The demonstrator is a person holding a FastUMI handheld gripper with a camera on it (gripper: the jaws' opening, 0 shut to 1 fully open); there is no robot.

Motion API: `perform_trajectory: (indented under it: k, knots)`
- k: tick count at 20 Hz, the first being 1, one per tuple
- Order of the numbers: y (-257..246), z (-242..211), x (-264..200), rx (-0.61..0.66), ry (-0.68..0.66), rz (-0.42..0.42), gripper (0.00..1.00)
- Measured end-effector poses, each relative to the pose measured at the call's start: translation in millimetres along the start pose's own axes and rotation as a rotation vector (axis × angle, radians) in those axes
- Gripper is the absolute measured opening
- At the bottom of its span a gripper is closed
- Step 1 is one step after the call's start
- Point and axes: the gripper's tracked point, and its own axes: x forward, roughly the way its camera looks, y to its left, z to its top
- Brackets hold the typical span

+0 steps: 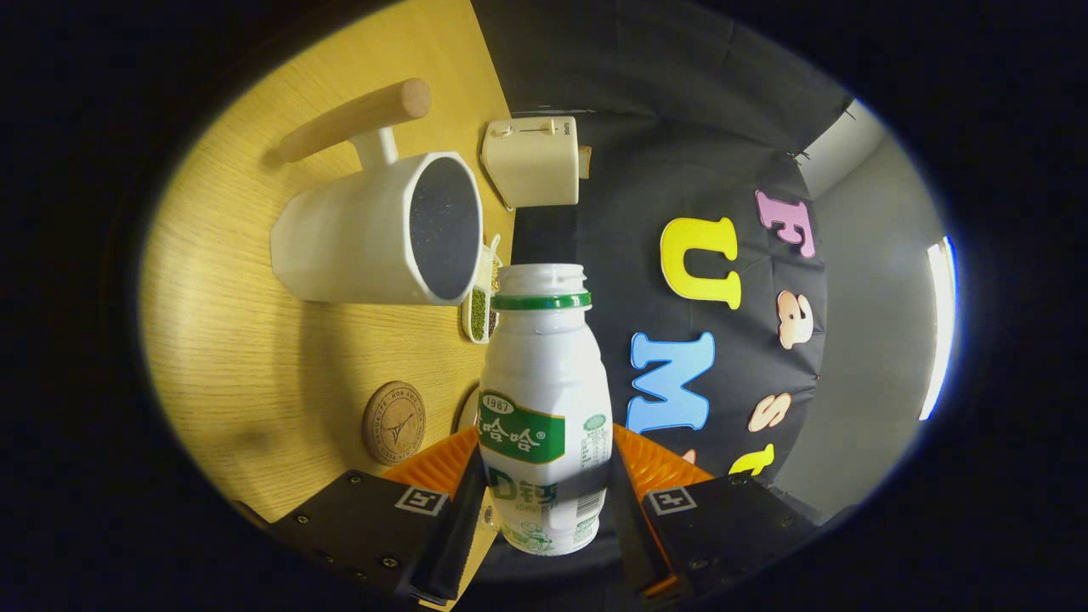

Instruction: Take the bottle from table, then pour the juice into the cup, finally place the bottle on the coaster

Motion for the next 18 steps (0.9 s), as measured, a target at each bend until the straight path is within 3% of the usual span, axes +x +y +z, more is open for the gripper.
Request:
perform_trajectory:
  k: [18]
  knots:
    - [-4.6,0.8,1.1,-0.129,0.014,-0.004,0.71]
